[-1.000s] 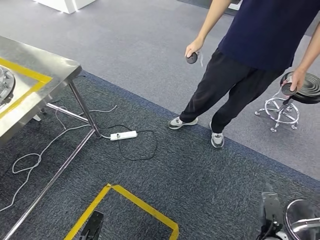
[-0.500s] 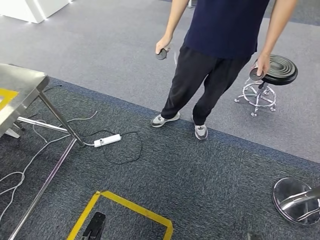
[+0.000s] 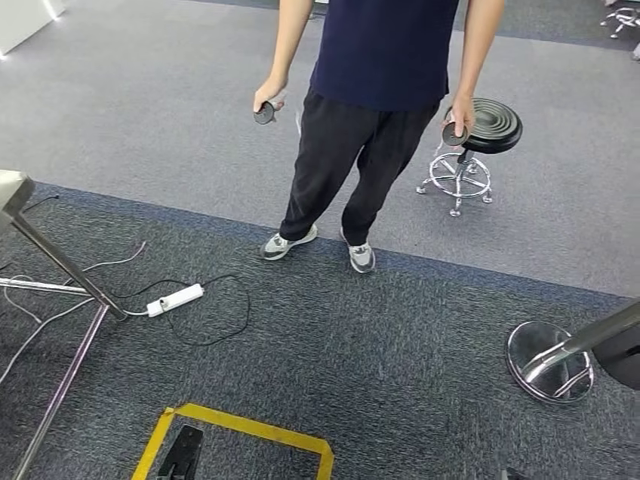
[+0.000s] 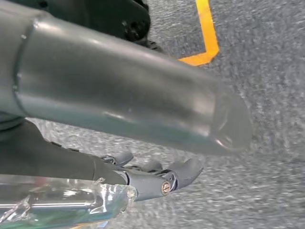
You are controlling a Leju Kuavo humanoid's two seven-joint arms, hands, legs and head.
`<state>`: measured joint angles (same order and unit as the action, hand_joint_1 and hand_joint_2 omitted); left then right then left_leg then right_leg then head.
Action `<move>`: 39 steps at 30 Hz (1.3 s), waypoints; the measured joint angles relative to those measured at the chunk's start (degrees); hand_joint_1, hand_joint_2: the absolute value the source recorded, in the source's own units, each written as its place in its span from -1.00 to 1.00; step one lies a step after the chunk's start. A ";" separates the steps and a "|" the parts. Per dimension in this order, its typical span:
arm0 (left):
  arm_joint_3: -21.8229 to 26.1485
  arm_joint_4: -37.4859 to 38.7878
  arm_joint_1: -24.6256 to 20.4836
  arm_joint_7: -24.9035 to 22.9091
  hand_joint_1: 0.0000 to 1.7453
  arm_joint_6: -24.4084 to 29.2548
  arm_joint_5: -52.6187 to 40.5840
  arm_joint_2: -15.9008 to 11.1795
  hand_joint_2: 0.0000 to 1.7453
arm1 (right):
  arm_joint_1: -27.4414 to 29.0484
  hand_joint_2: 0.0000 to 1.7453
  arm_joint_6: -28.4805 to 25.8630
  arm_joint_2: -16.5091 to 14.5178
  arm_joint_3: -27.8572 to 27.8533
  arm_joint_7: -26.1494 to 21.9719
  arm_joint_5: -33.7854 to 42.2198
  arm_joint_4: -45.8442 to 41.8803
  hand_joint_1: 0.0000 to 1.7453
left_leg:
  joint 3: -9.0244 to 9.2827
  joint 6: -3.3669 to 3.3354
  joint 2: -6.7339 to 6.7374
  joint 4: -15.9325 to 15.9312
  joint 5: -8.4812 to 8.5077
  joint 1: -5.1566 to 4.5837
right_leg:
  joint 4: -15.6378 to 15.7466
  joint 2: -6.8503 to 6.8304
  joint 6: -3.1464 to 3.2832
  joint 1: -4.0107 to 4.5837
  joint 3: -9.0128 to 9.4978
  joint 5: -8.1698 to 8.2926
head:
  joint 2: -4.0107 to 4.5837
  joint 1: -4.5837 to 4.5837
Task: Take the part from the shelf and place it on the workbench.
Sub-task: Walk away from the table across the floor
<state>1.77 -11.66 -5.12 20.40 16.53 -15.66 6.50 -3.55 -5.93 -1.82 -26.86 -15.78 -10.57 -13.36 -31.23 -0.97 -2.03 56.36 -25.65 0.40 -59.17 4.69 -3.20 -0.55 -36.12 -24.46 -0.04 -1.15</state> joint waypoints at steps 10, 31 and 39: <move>1.25 0.01 0.36 0.28 -1.00 1.41 0.21 -0.26 -1.00 | -0.58 -1.00 -1.16 -1.03 -4.97 -1.19 5.20 0.27 -1.00 | 0.85 0.27 5.91 0.15 -0.97 -0.73 | -0.01 -7.18 -0.06 0.22 2.03 -0.51 | -0.01 -0.27; 4.04 -0.01 0.14 2.10 -1.00 3.79 1.55 -0.16 1.00 | -0.44 -1.00 -3.51 -1.83 -12.32 -3.61 9.52 0.29 -1.00 | -0.04 0.05 0.59 0.39 -0.27 0.11 | -1.50 -0.31 -0.15 -0.11 -0.18 -1.34 | -0.01 -0.11; 4.93 -0.01 0.24 1.92 -1.00 4.37 0.63 -0.08 1.00 | -1.21 -1.00 -3.95 -1.87 -13.50 -3.65 9.15 0.29 -1.00 | 0.56 -0.27 5.27 0.43 -0.86 -0.55 | -4.86 -5.98 -0.17 0.19 -0.43 -2.21 | 0.00 -0.41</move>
<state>6.70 -11.67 -4.88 22.32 20.90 -15.03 6.43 -4.76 -9.88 -3.69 -40.36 -19.43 -1.42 -13.07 -30.67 -1.24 3.24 56.79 -26.51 -0.14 -64.03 -1.30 -3.37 -0.36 -36.54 -26.68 -0.04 -1.56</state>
